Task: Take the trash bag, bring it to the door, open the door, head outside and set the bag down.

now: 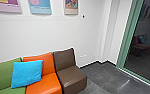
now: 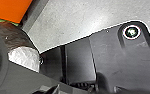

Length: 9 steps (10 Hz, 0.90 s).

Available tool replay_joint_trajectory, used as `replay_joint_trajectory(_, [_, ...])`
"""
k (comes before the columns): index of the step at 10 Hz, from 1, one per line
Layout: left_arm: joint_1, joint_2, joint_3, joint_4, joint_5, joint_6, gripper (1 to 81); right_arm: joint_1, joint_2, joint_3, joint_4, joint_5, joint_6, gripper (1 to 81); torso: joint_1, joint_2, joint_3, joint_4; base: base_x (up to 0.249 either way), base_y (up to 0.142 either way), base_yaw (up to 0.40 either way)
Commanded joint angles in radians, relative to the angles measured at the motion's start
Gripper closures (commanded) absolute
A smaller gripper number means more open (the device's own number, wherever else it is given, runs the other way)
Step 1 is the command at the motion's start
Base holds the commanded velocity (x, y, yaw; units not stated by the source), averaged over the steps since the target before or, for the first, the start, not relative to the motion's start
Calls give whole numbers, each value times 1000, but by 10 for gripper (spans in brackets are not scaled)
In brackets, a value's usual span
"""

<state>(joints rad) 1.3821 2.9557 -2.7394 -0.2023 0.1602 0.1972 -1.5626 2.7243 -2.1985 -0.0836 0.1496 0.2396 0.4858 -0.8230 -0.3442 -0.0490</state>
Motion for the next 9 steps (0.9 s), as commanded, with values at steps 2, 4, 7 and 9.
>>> replay_joint_trajectory(2, [-51,-3,-7,-3,48,7,811,42,30,-41,-21,-45,-5,10,-87,134,24,0,0,0,0])
replay_joint_trajectory(4, [-44,16,-16,-5,16,7,811,38,53,-64,-36,-47,-11,10,-128,197,49,0,0,0,0])
replay_joint_trajectory(7, [-42,42,-49,-5,13,5,811,40,102,-137,-39,-47,-11,10,-197,303,57,0,0,0,0])
replay_joint_trajectory(9, [-42,71,-80,-3,15,7,811,38,139,-205,-39,-47,-11,10,-245,378,57,0,0,0,0])
